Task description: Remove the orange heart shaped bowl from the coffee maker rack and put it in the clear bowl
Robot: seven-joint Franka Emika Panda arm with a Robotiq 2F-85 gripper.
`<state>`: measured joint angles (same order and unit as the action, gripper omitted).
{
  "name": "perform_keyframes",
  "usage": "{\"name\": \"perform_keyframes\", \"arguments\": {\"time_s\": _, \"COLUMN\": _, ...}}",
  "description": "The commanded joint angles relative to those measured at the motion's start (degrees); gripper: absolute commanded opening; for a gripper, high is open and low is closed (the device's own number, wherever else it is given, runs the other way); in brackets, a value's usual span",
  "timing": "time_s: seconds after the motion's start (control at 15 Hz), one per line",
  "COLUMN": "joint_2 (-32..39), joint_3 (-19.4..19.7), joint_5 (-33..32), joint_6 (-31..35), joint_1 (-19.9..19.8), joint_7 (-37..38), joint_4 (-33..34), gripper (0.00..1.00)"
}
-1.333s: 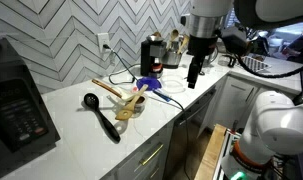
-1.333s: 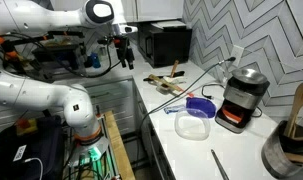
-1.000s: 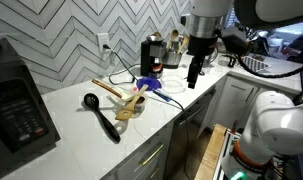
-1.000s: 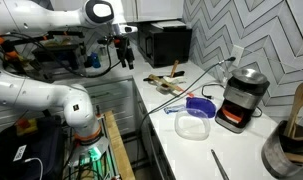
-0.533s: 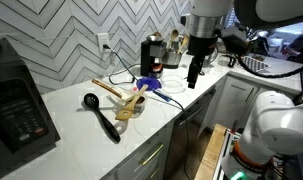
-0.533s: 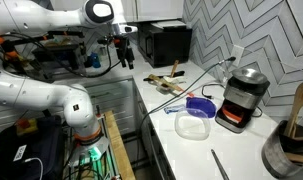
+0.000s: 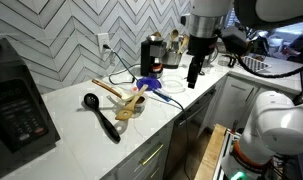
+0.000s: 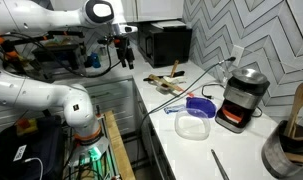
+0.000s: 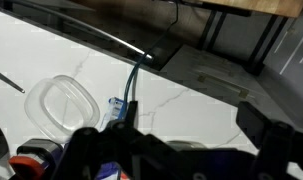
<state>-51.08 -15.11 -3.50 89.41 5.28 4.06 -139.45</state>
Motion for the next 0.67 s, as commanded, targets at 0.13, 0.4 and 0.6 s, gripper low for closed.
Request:
{"name": "perform_keyframes", "arguments": {"time_s": 0.13, "joint_2": 1.25, "joint_3": 6.34, "joint_5": -4.19, "joint_6": 8.04, "joint_1": -4.24, "joint_7": 4.34, "joint_4": 3.33, "gripper": 1.0}}
{"name": "perform_keyframes", "arguments": {"time_s": 0.4, "joint_2": 6.43, "joint_3": 17.48, "joint_5": -2.81, "joint_6": 8.56, "joint_1": -9.13, "joint_7": 1.64, "joint_4": 9.28, "gripper": 1.0}}
{"name": "perform_keyframes", "arguments": {"time_s": 0.6, "joint_2": 11.94, "joint_3": 24.77, "joint_5": 1.44, "joint_6": 7.48, "joint_1": -10.62, "joint_7": -0.23, "joint_4": 13.99, "gripper": 1.0}}
